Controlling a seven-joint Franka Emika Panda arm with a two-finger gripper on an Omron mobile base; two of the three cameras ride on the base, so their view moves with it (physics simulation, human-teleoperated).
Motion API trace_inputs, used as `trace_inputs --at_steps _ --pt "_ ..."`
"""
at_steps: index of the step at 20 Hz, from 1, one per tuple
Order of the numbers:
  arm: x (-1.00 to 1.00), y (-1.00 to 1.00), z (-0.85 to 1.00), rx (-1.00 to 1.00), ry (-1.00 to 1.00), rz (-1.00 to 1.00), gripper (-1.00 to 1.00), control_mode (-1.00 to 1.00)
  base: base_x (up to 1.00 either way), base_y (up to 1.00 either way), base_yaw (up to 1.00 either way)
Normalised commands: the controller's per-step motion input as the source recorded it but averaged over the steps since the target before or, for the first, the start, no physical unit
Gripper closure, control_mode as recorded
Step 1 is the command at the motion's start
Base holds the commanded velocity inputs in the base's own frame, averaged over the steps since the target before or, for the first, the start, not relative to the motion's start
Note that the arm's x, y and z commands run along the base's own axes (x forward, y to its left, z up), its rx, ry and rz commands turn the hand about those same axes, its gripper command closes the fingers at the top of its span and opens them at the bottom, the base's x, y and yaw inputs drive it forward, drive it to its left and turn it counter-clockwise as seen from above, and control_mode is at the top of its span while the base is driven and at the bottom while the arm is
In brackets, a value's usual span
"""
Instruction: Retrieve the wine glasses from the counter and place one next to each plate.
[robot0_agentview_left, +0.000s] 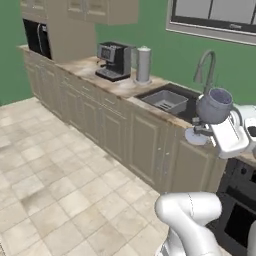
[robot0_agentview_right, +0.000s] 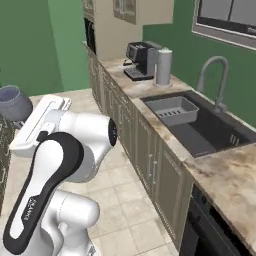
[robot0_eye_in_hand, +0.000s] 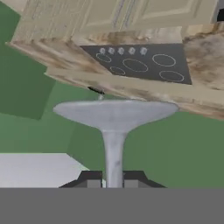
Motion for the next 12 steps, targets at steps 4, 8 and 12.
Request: trace_inputs --at_steps 4,8,12 --pt "0.0 0.0 0.0 0.0 0.0 0.0 1.0 1.0 0.0 0.0 1.0" --pt "0.0 0.0 0.0 0.0 0.0 0.0 1.0 1.0 0.83 -0.22 0.73" --pt "0.0 0.0 0.0 0.0 0.0 0.0 1.0 1.0 1.0 -0.42 0.36"
